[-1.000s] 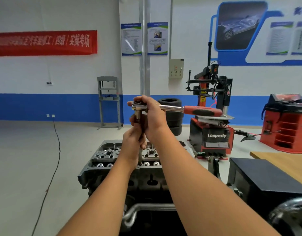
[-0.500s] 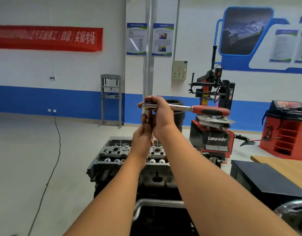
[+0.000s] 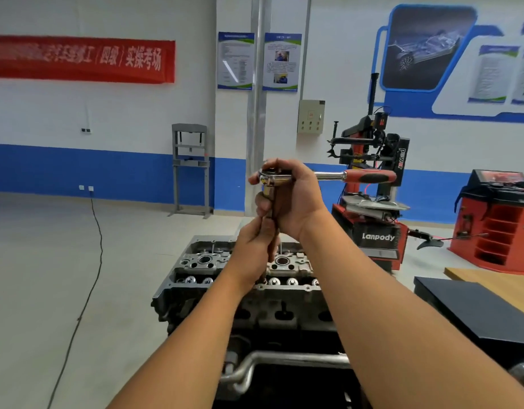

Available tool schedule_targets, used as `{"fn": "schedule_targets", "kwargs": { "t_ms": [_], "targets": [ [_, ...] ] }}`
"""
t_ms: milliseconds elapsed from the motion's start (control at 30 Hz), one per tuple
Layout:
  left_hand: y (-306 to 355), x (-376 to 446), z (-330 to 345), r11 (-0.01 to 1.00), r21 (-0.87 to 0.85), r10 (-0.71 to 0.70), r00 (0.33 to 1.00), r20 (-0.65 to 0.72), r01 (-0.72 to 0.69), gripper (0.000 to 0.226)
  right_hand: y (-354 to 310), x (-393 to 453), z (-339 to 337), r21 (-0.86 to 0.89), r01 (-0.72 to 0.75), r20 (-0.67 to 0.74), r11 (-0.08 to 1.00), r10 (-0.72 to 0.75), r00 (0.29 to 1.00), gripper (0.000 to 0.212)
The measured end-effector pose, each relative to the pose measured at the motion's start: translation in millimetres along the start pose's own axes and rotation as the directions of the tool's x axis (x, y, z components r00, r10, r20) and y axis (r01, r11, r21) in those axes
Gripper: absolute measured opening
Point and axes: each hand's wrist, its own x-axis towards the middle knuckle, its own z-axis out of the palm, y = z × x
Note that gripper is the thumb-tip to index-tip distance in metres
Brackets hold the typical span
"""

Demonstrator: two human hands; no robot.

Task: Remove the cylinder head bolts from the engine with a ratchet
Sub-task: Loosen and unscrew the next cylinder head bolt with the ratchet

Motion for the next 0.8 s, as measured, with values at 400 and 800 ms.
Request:
{"fn": "schedule_targets", "kwargs": {
  "t_ms": [400,800],
  "targets": [
    [-22.2,0.4,1.9,0.970,-0.234,0.045,0.997,-0.071,-0.060,0.042,12.6,3.2,14.7,-0.088,0.141,-0.017,0.986,-0.143,0.990,0.019],
    [-30.4,-0.3,4.6,0.986,-0.150,0.061,0.993,-0.098,-0.076,0.036,30.0,0.7,6.1,-0.200,0.451,-0.048,0.870,-0.468,0.882,0.021]
  ]
}}
